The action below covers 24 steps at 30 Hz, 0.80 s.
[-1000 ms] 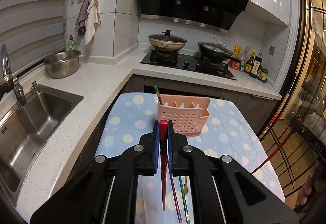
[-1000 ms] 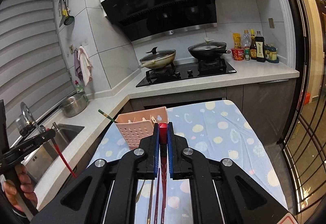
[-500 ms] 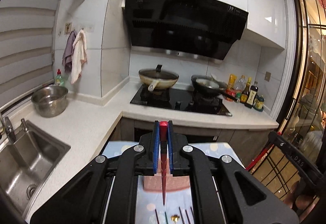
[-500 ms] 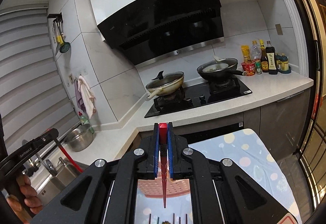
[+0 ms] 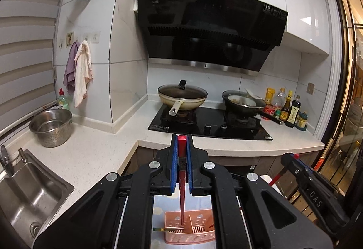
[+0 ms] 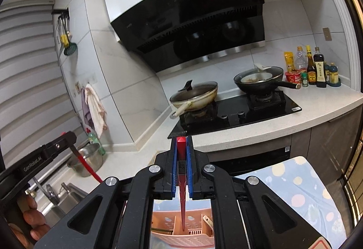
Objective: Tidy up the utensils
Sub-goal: 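Carry both red chopsticks up and drop them into the pink holder with both tools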
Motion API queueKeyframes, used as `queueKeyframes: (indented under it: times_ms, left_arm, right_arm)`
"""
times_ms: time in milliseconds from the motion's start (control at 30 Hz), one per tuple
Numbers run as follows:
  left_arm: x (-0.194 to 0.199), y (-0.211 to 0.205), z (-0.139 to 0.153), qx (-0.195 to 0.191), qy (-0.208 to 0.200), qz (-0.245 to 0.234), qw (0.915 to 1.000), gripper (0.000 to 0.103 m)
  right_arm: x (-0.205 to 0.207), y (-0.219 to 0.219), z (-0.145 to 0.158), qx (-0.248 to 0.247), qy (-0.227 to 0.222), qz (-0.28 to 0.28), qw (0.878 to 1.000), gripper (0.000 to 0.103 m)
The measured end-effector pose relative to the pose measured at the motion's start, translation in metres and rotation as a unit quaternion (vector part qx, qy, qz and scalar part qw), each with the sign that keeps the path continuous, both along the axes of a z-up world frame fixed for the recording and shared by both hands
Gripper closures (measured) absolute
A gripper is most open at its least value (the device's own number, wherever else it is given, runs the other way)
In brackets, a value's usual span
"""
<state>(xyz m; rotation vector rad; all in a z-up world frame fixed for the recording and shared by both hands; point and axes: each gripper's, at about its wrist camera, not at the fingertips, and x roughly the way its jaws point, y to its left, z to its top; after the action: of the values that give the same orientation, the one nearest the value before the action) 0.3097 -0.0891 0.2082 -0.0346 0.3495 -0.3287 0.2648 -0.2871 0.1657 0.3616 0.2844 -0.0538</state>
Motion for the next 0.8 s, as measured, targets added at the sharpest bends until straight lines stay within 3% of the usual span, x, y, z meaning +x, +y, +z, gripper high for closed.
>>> queueKeyframes:
  times_ms: [467, 533, 600, 667, 733, 800]
  left_arm:
    - [0.034, -0.003, -0.061, 0.014, 0.066, 0.0, 0.9977, 0.096]
    - [0.031, -0.003, -0.062, 0.016, 0.063, 0.004, 0.9979, 0.095]
    - [0.029, -0.002, -0.062, 0.016, 0.065, 0.007, 0.9978, 0.088]
    - [0.026, 0.001, -0.06, 0.01, 0.064, 0.011, 0.9978, 0.062]
    - [0.022, 0.005, -0.058, 0.007, 0.058, 0.018, 0.9982, 0.053]
    - [0.019, 0.006, -0.057, 0.009, 0.057, 0.019, 0.9981, 0.053]
  right_arm:
    - [0.04, 0.01, -0.059, -0.002, 0.076, 0.022, 0.997, 0.095]
    - [0.038, 0.01, -0.061, -0.003, 0.077, 0.019, 0.997, 0.086]
    - [0.037, 0.011, -0.062, -0.006, 0.078, 0.018, 0.997, 0.076]
    - [0.032, 0.01, -0.062, -0.007, 0.075, 0.013, 0.997, 0.066]
    - [0.028, 0.01, -0.06, -0.007, 0.072, 0.012, 0.997, 0.063]
    - [0.025, 0.011, -0.058, -0.009, 0.071, 0.013, 0.997, 0.063]
